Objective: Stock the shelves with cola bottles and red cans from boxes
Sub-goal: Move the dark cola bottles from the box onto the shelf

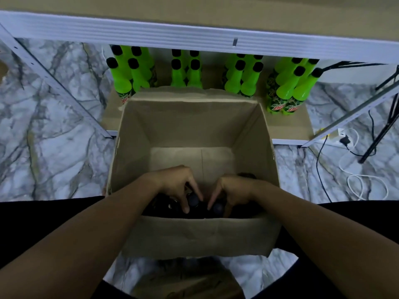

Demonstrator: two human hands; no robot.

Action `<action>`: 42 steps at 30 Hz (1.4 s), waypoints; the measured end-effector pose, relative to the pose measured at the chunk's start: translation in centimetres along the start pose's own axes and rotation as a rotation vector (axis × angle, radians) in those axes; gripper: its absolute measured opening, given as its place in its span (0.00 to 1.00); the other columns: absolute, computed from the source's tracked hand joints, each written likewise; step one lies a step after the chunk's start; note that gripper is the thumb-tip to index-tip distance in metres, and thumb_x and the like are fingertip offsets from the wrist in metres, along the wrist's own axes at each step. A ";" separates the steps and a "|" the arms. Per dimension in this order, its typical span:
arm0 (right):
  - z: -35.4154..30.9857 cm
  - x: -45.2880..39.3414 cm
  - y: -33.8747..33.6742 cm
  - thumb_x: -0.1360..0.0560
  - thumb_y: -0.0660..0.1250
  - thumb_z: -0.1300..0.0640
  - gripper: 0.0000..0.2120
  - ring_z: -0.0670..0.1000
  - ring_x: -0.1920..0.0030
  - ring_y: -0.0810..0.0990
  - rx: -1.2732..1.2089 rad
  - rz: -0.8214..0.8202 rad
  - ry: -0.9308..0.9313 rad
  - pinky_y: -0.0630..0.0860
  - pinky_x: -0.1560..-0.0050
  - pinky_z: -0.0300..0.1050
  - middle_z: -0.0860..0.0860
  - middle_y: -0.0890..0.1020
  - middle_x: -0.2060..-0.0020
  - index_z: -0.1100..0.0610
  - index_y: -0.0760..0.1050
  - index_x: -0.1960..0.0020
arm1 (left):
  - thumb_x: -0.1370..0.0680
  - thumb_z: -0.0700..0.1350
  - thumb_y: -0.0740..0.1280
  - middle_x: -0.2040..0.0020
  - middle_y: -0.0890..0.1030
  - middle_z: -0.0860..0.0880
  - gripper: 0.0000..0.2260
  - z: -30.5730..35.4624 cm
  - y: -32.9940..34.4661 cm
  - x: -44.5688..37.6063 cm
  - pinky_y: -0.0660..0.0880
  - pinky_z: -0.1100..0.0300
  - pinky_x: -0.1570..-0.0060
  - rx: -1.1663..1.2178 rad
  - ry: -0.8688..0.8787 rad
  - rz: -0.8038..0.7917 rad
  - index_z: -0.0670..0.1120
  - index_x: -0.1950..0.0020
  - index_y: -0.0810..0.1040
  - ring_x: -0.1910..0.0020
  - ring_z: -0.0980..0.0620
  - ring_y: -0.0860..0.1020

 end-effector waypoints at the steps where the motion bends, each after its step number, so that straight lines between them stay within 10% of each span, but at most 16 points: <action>1: 0.2 0.1 0.0 0.39 0.84 0.61 0.26 0.47 0.46 0.83 -0.022 0.009 0.006 0.78 0.42 0.47 0.46 0.86 0.44 0.48 0.86 0.43 | 0.38 0.42 0.85 0.50 0.88 0.54 0.25 0.1 0.1 0.0 0.80 0.60 0.50 0.027 -0.001 -0.006 0.55 0.43 0.87 0.50 0.53 0.84; 8: 0.4 1.4 -1.0 0.35 0.82 0.63 0.25 0.41 0.44 0.82 -0.224 0.118 0.023 0.75 0.43 0.34 0.48 0.86 0.44 0.55 0.84 0.39 | 0.34 0.40 0.84 0.58 0.85 0.64 0.23 0.5 -1.0 1.0 0.72 0.73 0.54 0.142 0.019 -0.002 0.51 0.41 0.87 0.59 0.72 0.79; 16: -2.9 6.8 -7.9 0.31 0.78 0.69 0.22 0.47 0.43 0.82 -0.547 0.303 -0.070 0.77 0.38 0.42 0.57 0.85 0.43 0.61 0.82 0.39 | 0.29 0.32 0.78 0.46 0.87 0.53 0.19 4.6 -8.2 5.6 0.75 0.66 0.41 0.365 0.156 0.137 0.45 0.40 0.85 0.44 0.60 0.83; 31: -12.0 18.5 -22.7 0.32 0.79 0.45 0.24 0.53 0.40 0.78 -0.823 1.065 -0.562 0.74 0.38 0.45 0.55 0.84 0.43 0.53 0.82 0.39 | 0.20 0.42 0.66 0.42 0.86 0.49 0.13 21.5 -21.9 13.3 0.76 0.56 0.33 0.492 0.671 0.747 0.45 0.35 0.79 0.37 0.51 0.81; 42: -13.1 26.3 -33.2 0.18 0.64 0.58 0.12 0.49 0.48 0.83 -0.509 1.698 -0.585 0.79 0.41 0.47 0.51 0.85 0.53 0.61 0.76 0.36 | 0.17 0.35 0.65 0.44 0.85 0.44 0.12 33.5 -29.8 10.0 0.79 0.57 0.38 0.554 0.880 0.952 0.41 0.35 0.79 0.44 0.52 0.83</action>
Point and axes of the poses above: each hand's wrist, its own x-axis away from the middle knuckle, its own y-axis out of the palm, z = x × y, the point moved 5 cm from there along -x, towards the middle knuckle
